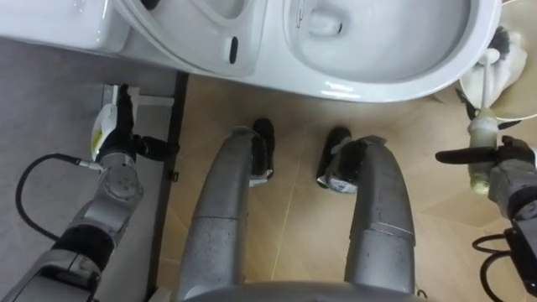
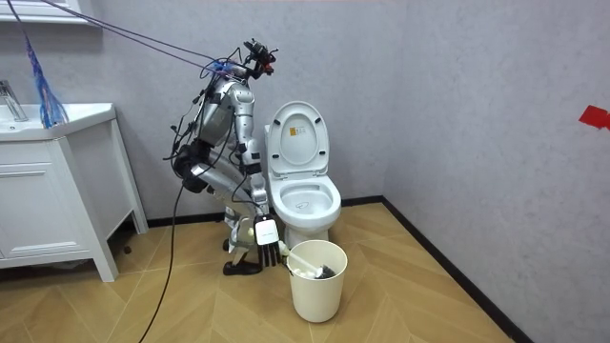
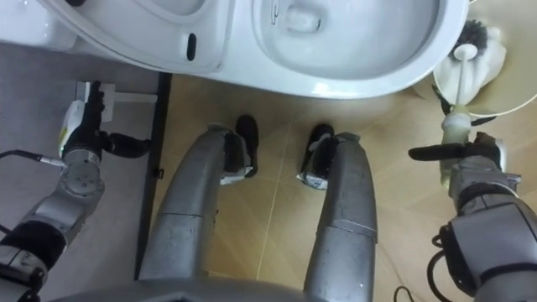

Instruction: Brush toilet

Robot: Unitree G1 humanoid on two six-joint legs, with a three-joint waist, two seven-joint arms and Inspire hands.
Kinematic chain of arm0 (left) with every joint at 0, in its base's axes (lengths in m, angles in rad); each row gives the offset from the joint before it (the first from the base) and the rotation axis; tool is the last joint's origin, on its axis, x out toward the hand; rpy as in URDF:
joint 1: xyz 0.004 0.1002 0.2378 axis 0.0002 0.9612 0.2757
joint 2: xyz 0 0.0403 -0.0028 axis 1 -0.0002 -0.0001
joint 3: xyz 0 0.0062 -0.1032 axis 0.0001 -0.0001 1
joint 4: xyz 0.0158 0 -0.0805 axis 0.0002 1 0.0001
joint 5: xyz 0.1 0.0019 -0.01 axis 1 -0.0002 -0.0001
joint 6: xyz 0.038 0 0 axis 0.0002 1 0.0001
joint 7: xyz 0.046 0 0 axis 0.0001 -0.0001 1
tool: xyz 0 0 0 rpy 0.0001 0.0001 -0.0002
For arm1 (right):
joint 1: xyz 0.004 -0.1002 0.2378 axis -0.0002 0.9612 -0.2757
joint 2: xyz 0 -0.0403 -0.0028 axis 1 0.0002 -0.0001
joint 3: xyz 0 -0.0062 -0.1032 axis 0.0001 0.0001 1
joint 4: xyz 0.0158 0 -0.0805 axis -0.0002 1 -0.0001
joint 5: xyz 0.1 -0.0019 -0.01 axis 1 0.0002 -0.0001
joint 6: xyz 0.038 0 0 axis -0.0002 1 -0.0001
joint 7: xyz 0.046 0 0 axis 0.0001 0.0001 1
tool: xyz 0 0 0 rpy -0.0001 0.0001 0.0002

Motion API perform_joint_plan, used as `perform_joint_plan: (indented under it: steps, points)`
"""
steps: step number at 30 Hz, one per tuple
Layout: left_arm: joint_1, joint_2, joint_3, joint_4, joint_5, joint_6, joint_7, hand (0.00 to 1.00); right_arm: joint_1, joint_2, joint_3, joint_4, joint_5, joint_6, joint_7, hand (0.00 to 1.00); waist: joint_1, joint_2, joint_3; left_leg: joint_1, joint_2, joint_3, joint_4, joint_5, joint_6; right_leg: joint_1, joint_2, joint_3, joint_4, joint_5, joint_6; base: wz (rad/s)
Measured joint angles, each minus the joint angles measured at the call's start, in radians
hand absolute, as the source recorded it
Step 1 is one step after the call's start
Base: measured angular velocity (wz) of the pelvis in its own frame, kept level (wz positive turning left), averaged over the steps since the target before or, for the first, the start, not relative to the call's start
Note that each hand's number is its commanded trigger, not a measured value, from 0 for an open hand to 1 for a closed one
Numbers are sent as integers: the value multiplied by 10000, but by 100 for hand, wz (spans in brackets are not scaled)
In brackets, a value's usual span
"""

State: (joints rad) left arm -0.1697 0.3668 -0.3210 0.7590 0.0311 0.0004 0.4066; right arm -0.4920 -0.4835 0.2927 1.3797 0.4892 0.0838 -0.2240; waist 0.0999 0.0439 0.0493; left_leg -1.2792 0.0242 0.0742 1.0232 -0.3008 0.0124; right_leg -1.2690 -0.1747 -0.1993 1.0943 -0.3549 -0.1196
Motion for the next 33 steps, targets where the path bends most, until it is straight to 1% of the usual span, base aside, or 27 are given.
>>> perform_joint_plan:
  steps: [7, 10, 14, 18, 20, 25, 28, 31, 33]
  points:
    - [-33, 1, -140, 13, -3, -3, -61, 0, 14, -138, 17, -8, 313, 0, 211, 100, 77, 1, 2, 3, -38, 20, -69, 13, 26, -13, -57, -2, -2, -41, 12, 2]
    - [-18, 90, -165, -57, -14, -8, -225, 0, 4, -231, 14, 12, 758, 42, 332, 100, 89, 0, 2, 1, -70, 42, -132, 15, 31, -52, -79, 24, -13, -50, 26, 3]
    - [45, 181, -174, -148, -224, -7, -283, 0, 39, -237, 17, 55, 1387, 45, 438, 100, 55, 0, 2, 2, -79, 46, -191, 28, 42, -69, -74, 30, -47, -56, 18, 0]
    - [69, 181, -174, -173, -225, -8, -273, 0, 54, -237, 5, 54, 1436, 46, 524, 100, 40, -1, 2, 1, -79, 50, -204, 31, 45, -68, -76, 25, -63, -60, 18, 0]
    - [130, 195, -172, -288, -397, -6, -267, 0, 53, -238, -3, 53, 1524, 43, 523, 100, 30, -1, 1, 1, -101, 47, -206, 32, 48, -66, -90, 28, -63, -63, 25, 0]
    - [224, 215, -173, -453, -409, -2, -273, 0, 137, -237, 3, 8, 1749, 55, 531, 100, -11, -4, -4, 14, -161, 41, -210, 48, 76, -42, -148, 25, -58, -60, 49, 0]
    - [383, 220, -172, -562, -407, 34, -304, 0, 226, -234, 2, 17, 1752, 69, 542, 100, -46, -5, -4, 122, -177, 34, -194, 47, 98, 102, -153, 19, -75, -59, 79, 0]
    - [613, 233, -180, -563, -453, 155, -351, 0, 424, -215, -4, 17, 1912, 43, 636, 100, -173, -12, -11, 386, -201, -29, -288, 53, 113, 421, -140, -22, -220, -34, 149, 0]
    - [677, 211, -193, -521, -768, 241, -352, 0, 585, -213, -16, 17, 2179, 80, 638, 100, -207, -18, -15, 634, -202, -59, -459, 76, 144, 707, -125, -90, -434, 17, 191, 0]
